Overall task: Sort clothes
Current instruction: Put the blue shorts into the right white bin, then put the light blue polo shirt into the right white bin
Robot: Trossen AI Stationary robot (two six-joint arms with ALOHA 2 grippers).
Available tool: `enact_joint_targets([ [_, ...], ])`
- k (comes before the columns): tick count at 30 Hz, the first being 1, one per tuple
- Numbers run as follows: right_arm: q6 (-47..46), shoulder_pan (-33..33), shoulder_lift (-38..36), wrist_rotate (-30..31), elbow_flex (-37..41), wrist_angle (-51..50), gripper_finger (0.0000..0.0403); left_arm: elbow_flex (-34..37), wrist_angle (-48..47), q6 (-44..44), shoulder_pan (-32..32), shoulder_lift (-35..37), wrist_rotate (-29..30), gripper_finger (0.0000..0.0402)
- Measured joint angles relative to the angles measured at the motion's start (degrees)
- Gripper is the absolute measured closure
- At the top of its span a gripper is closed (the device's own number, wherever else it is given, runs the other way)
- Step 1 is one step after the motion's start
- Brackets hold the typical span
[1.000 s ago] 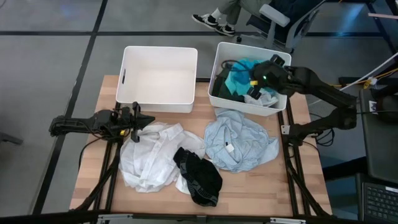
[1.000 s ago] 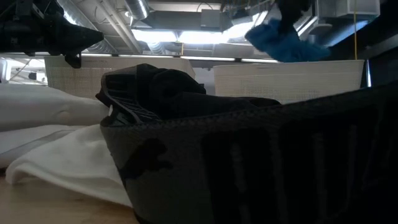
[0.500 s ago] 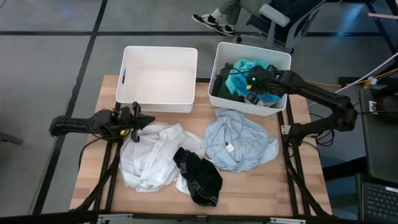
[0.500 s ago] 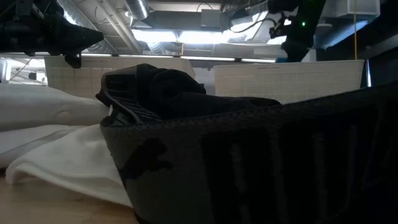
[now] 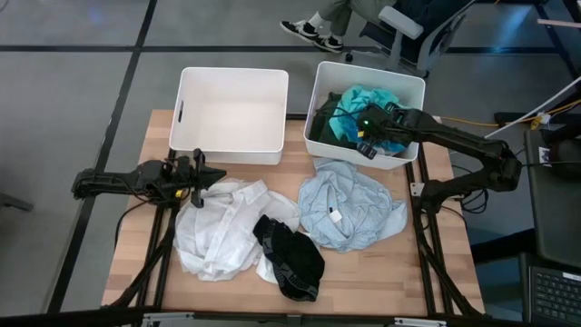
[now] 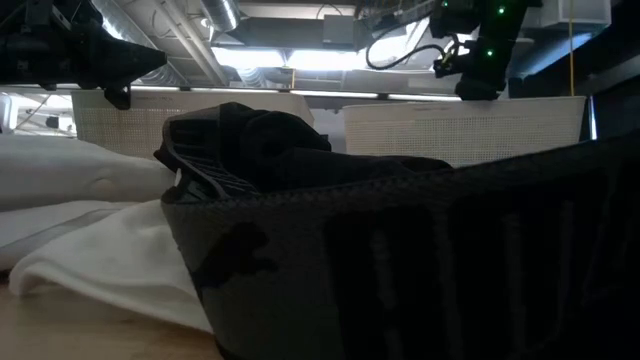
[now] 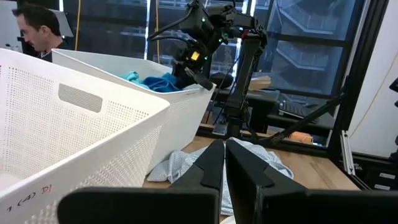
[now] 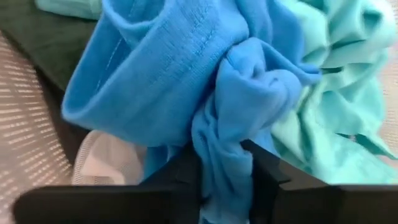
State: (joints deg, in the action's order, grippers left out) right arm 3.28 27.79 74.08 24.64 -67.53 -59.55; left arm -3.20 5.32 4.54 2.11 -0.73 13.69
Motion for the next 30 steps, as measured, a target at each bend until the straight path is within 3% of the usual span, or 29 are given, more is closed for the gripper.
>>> enact_joint_targets([
  [9,0.0,0.0,0.0,-0.7,0.0,0.1,0.0177,0.0,0.0,0.0,0.0,0.0,0.0,0.0393],
  [14,0.0,0.0,0.0,-0.7,0.0,-0.3,0.0130,0.0,0.0,0.2,0.0,0.0,0.0,0.0393],
  [23,1.5,-0.1,0.1,1.2,-7.1,-4.3,0.0123,0.0,0.0,0.2,0.0,0.0,0.0,0.0393],
  [30,1.1,-0.1,0.1,-2.7,-15.7,-6.7,0.0125,0.0,0.0,0.2,0.0,0.0,0.0,0.0393],
])
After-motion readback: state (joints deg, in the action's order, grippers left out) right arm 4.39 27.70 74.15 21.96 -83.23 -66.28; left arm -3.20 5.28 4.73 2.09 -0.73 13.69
